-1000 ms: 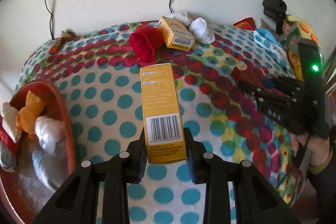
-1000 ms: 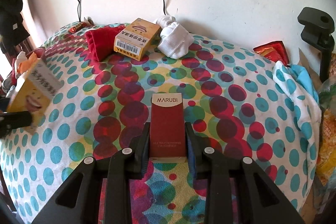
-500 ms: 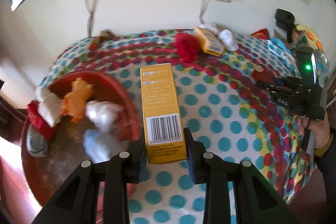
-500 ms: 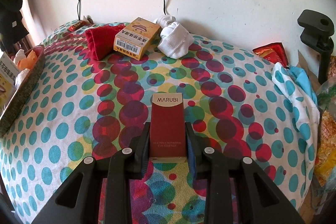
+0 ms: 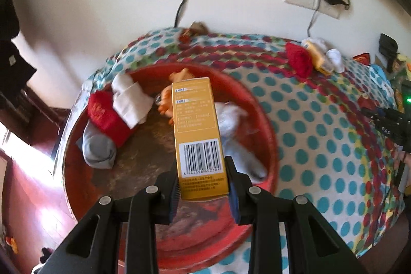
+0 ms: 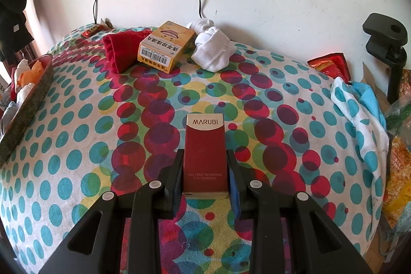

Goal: Organize objects
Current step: 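Carry the yellow medicine box into the red basin and open the left gripper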

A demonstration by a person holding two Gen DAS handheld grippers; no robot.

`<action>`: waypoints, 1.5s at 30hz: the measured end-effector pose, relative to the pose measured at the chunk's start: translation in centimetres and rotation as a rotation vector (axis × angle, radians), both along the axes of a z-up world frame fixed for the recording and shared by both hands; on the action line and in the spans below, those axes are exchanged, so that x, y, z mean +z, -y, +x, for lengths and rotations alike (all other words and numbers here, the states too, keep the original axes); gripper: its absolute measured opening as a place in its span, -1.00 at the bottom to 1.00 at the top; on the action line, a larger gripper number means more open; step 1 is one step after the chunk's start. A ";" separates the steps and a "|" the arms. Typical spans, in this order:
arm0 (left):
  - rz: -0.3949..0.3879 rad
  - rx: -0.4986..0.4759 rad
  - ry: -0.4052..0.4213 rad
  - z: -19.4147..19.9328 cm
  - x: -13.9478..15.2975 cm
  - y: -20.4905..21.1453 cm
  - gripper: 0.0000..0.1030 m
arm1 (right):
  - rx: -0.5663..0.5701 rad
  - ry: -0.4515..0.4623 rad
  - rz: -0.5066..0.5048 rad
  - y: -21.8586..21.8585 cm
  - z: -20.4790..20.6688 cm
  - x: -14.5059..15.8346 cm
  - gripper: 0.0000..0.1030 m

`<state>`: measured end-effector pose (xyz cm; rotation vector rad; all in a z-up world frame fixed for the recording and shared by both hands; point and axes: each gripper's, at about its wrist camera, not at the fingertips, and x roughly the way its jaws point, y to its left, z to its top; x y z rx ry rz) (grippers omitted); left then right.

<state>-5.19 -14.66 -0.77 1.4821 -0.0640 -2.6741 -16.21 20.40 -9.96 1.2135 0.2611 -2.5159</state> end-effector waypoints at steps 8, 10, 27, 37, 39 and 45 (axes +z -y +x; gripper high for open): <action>-0.017 0.056 0.051 0.1 -2.1 4.4 -0.40 | 0.000 -0.002 0.004 0.0 0.0 0.0 -0.47; -0.011 0.073 0.060 0.3 -2.7 5.3 -0.40 | 0.000 -0.001 0.002 0.0 0.0 0.0 -0.47; -0.028 0.117 0.107 0.0 -5.3 11.2 -0.39 | -0.001 -0.002 0.005 0.0 0.0 0.0 -0.47; -0.007 0.091 0.092 0.0 -5.2 11.5 -0.37 | -0.001 -0.003 0.008 0.2 0.0 0.0 -0.46; 0.006 0.087 0.101 0.1 -5.3 11.4 -0.26 | -0.001 -0.005 0.012 0.1 0.0 0.0 -0.46; 0.038 0.073 0.119 0.9 -5.3 11.1 -0.15 | -0.002 -0.020 0.042 0.4 0.1 0.0 -0.47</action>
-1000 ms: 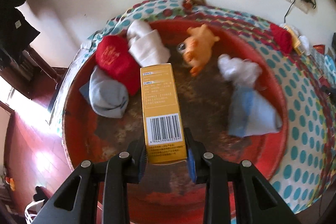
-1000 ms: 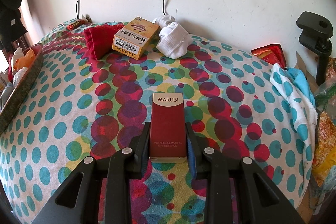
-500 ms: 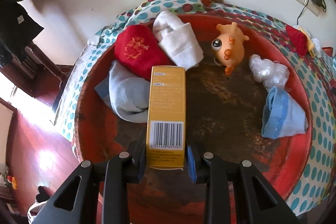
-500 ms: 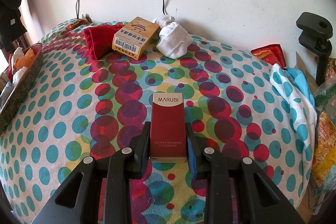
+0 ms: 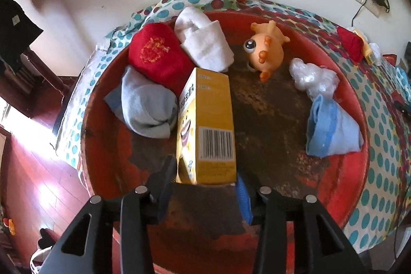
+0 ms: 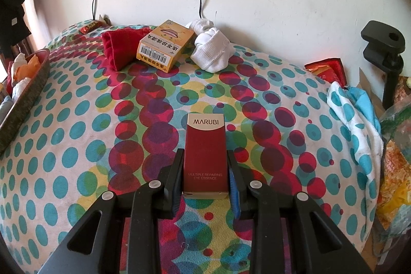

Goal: Organize objects
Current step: 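Carry the yellow medicine box into the red basin and open the left gripper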

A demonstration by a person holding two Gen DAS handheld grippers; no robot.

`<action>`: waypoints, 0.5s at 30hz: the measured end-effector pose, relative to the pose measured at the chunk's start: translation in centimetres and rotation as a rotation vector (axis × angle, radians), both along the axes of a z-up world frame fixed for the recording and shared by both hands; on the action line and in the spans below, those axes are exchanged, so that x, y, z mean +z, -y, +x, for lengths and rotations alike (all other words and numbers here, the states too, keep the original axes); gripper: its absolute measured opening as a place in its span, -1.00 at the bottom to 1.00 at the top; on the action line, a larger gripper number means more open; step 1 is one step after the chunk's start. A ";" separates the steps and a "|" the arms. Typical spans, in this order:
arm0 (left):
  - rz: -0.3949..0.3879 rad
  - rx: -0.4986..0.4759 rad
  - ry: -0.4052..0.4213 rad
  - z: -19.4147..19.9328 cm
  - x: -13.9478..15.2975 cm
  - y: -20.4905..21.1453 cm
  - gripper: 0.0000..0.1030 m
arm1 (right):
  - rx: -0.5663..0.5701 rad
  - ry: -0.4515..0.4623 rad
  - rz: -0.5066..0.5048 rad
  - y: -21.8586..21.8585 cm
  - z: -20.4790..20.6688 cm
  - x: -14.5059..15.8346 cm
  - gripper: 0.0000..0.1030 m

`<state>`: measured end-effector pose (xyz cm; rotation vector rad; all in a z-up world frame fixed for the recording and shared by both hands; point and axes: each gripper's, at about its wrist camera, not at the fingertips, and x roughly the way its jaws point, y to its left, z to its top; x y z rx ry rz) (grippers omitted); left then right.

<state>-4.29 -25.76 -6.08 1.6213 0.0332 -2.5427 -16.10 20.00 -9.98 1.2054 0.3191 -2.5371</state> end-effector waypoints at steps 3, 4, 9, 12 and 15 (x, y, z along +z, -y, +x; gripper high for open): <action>-0.020 0.012 -0.038 0.8 0.6 -0.1 -0.14 | 0.000 -0.008 0.015 0.2 0.2 0.1 -0.47; -0.020 0.016 -0.053 1.0 0.8 0.0 -0.12 | 0.000 -0.010 0.019 0.2 0.2 0.1 -0.47; -0.018 0.090 -0.140 2.0 1.8 0.9 -0.10 | 0.001 -0.026 0.052 0.6 0.4 0.1 -0.47; -0.038 0.131 -0.198 2.6 2.4 1.3 -0.08 | -0.030 -0.017 0.056 0.8 0.3 0.2 -0.47; -0.037 0.164 -0.226 3.1 2.5 1.7 -0.06 | -0.063 -0.007 0.075 1.2 0.2 0.4 -0.47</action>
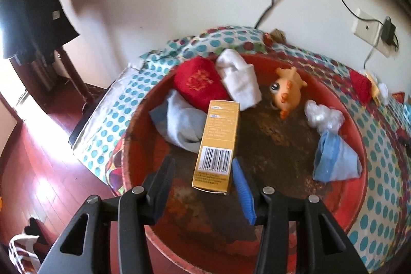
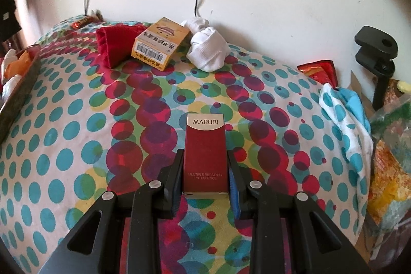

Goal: Organize objects
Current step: 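Carry the yellow medicine box into the red basin and open the left gripper, then carry the red MARUBI box into the red basin and open the right gripper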

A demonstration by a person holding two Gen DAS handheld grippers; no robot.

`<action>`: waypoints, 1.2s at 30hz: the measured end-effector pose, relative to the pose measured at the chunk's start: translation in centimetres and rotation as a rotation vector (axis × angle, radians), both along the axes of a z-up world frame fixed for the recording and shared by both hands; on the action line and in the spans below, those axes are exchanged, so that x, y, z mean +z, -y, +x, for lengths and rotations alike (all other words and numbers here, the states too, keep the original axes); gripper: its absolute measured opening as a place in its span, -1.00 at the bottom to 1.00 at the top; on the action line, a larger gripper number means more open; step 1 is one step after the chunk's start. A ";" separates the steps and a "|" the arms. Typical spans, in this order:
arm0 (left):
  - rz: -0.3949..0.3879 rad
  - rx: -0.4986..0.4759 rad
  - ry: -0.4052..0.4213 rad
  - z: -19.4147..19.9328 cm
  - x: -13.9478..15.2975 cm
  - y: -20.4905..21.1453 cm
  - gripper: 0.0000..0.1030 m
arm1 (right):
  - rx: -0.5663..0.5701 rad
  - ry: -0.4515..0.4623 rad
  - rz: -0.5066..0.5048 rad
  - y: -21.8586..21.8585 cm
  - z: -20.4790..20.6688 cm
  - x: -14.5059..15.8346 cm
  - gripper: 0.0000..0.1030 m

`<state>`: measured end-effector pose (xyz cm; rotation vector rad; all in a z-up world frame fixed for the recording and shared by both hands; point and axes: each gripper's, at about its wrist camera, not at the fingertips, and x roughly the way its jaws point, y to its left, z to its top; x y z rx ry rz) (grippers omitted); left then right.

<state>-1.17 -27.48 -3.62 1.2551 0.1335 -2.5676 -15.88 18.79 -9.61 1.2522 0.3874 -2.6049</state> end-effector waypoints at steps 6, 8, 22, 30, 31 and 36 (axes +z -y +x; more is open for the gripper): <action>-0.028 0.038 -0.028 1.1 0.1 0.7 -0.05 | -0.053 0.006 0.012 0.8 0.7 0.5 -0.48; -0.026 0.041 -0.046 1.5 0.3 0.9 -0.05 | -0.062 0.011 -0.013 1.2 1.2 0.9 -0.48; 0.018 0.050 -0.097 3.3 1.0 2.1 0.16 | 0.116 -0.049 -0.118 12.0 7.5 6.8 -0.48; 0.064 0.091 -0.088 3.6 0.6 3.7 0.16 | 0.288 -0.040 -0.128 19.3 11.4 8.2 -0.48; 0.062 0.093 -0.086 3.5 0.5 3.9 0.16 | 0.306 -0.037 -0.130 20.2 11.8 8.2 -0.48; 0.079 0.097 -0.079 3.5 0.1 4.3 0.16 | 0.378 -0.009 -0.139 24.3 13.6 8.0 -0.48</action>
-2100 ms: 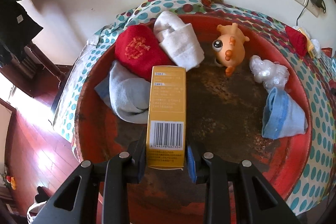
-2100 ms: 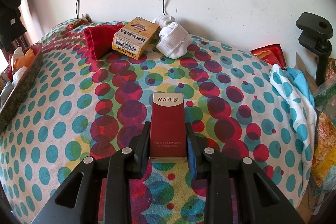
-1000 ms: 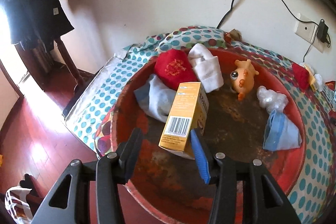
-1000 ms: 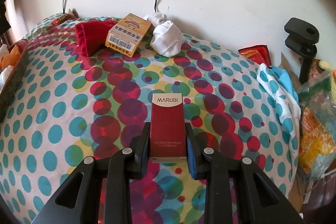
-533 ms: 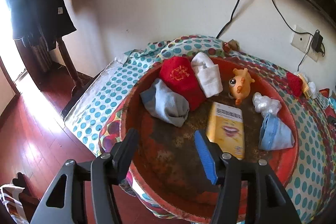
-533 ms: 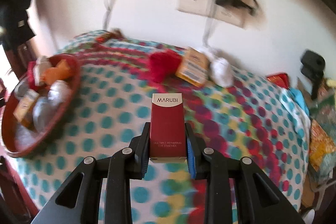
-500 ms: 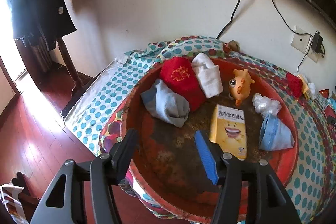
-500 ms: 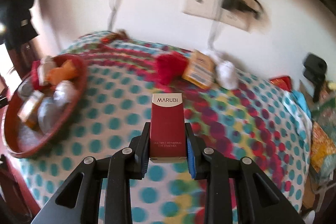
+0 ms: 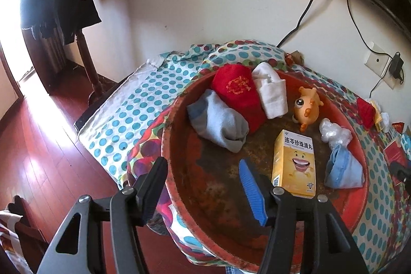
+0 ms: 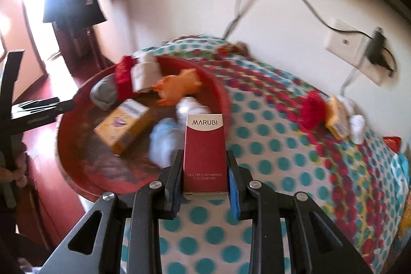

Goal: Organize objects
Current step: 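Carry the red MARUBI box into the red basin and open the right gripper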

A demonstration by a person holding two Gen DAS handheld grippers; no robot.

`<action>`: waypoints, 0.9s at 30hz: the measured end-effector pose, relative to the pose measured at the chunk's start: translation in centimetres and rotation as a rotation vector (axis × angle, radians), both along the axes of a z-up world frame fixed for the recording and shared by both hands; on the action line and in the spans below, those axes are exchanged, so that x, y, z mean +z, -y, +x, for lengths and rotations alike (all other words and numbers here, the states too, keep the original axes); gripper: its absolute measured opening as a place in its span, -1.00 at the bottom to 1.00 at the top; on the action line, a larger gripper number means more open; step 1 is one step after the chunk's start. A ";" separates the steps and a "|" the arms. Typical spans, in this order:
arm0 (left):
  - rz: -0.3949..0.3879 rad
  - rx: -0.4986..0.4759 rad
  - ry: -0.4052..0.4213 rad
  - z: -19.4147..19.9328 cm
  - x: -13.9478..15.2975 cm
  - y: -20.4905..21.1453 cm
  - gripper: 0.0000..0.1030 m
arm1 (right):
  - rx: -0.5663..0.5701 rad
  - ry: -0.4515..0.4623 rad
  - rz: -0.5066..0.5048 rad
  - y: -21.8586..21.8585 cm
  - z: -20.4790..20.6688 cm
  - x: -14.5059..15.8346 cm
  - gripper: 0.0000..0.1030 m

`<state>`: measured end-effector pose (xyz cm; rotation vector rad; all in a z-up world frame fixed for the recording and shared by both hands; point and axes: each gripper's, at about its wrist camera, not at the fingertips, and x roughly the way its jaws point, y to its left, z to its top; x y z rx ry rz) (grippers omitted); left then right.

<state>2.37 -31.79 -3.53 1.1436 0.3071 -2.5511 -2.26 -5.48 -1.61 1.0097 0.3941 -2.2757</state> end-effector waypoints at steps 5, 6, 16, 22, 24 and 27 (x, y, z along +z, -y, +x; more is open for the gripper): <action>0.019 0.003 0.009 0.0 -0.3 0.4 0.16 | 0.072 0.029 -0.005 4.0 1.7 -0.8 -0.48; 0.022 0.002 0.008 0.0 -0.3 0.5 0.16 | 0.079 0.033 0.000 4.6 1.8 -1.0 -0.48; 0.020 0.001 0.012 -0.1 -0.4 0.6 0.16 | 0.060 0.056 0.076 9.0 1.8 -3.9 -0.47; 0.017 -0.003 0.018 -0.2 -0.6 0.6 0.16 | 0.011 0.070 0.096 10.1 0.6 -4.7 -0.47; 0.011 -0.005 0.021 -0.3 -0.7 0.5 0.16 | 0.001 0.077 0.099 10.3 0.3 -5.0 -0.47; 0.005 -0.008 0.017 -0.3 -0.5 0.4 0.16 | -0.005 0.082 0.100 10.5 0.2 -5.4 -0.47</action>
